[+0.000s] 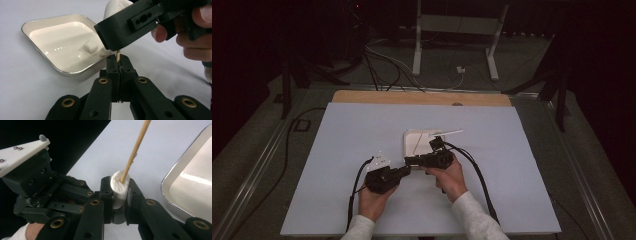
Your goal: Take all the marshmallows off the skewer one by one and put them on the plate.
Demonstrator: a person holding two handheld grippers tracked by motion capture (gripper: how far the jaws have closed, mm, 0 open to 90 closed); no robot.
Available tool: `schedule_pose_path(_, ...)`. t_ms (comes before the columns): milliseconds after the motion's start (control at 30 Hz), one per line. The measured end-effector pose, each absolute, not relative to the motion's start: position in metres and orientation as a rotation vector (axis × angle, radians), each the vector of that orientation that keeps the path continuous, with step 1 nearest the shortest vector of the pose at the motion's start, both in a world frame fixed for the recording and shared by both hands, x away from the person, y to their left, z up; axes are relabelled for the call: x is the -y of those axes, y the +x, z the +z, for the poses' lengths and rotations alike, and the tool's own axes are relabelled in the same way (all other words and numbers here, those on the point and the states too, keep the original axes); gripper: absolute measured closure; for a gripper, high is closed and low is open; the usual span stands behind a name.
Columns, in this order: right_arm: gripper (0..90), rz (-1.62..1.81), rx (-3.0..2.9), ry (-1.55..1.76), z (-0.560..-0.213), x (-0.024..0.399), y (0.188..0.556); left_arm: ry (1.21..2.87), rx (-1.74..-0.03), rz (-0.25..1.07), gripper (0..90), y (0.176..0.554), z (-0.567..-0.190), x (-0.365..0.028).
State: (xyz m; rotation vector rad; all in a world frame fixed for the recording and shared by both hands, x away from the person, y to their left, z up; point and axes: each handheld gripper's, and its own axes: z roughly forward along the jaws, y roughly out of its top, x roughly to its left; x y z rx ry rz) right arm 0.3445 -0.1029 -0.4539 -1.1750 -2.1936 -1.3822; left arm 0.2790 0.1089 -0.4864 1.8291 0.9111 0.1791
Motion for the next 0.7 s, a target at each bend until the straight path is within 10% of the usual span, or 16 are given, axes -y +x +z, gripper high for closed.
schedule_pose_path(700,81.2,-1.364,2.142,-1.189,-0.4482,0.1091,0.3540,1.880,-0.880,0.268,90.0,0.2750,-0.4859,-0.1077)
